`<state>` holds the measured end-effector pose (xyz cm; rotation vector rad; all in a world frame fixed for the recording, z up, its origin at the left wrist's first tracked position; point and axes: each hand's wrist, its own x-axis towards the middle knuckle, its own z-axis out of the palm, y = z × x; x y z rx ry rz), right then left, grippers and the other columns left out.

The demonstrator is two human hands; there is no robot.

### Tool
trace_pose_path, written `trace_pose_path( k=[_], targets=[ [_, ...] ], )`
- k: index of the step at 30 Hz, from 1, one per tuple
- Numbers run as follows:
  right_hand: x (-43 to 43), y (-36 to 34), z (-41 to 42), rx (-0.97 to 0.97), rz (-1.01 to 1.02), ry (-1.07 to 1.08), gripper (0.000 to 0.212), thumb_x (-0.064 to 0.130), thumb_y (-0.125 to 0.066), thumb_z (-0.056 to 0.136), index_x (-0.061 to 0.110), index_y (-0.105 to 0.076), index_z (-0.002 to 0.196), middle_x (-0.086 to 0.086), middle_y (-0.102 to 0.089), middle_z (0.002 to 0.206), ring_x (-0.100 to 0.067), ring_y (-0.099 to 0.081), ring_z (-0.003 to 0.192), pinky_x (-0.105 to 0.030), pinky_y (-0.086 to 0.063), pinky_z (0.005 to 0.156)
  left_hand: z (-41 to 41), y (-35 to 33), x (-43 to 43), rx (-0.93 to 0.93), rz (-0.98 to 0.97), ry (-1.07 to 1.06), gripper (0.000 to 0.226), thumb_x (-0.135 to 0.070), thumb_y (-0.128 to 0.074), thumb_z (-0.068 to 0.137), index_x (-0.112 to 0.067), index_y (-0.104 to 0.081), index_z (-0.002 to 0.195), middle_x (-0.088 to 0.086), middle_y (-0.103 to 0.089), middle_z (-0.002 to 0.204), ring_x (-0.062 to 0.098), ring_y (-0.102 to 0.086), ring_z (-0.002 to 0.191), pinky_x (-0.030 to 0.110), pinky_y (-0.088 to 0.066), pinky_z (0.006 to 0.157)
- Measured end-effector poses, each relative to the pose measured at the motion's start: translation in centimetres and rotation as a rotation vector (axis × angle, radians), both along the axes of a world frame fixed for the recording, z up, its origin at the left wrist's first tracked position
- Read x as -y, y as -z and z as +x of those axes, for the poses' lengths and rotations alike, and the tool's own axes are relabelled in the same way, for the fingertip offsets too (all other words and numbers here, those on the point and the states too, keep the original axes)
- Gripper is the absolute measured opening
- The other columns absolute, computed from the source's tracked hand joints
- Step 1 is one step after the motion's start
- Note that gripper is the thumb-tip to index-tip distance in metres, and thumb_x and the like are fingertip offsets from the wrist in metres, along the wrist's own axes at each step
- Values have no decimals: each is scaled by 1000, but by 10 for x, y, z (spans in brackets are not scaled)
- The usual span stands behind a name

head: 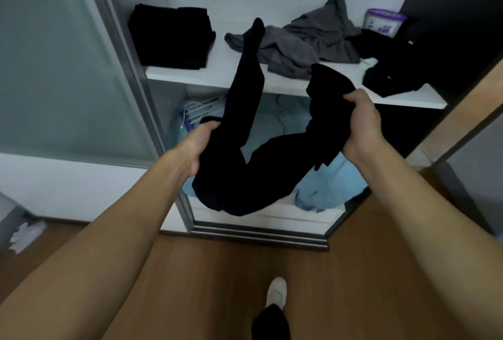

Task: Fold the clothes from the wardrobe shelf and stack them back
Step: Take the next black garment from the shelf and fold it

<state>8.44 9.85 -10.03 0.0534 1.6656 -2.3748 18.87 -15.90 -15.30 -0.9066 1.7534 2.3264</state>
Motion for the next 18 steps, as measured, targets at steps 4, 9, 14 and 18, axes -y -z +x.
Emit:
trace_pose_path(
  k=[4, 9, 14, 18],
  targets=[
    [-3, -4, 61, 1, 65, -65, 21, 25, -57, 89, 9, -68, 93, -7, -71, 75, -23, -68, 71, -37, -56, 69, 54, 32, -6, 188, -173, 107, 29, -35, -56, 98, -9, -66, 104, 10, -71, 73, 22, -68, 58, 23, -51, 49],
    [-3, -19, 103, -59, 91, -154, 19, 24, -58, 89, 8, -67, 94, -8, -72, 79, -22, -69, 72, -34, -57, 67, 91, 51, -27, 232, -489, 390, 37, -37, -56, 97, -9, -63, 120, 11, -71, 106, 26, -69, 93, 29, -54, 78],
    [-8, -40, 124, -78, 120, -328, 19, 27, -56, 85, 14, -63, 73, 0, -63, 63, -17, -61, 56, -24, -49, 54, 105, 25, -54, 115, -709, 643, 37, -43, -51, 100, -13, -66, 114, 5, -70, 110, 22, -67, 98, 34, -50, 97],
    [-19, -58, 131, -75, 14, -374, 34, 25, -52, 89, 18, -63, 58, 3, -58, 56, -14, -57, 47, -21, -45, 47, 97, -10, -79, 7, -807, 757, 26, -43, -52, 100, -19, -61, 104, 4, -65, 108, 13, -61, 86, 27, -49, 75]
  ],
)
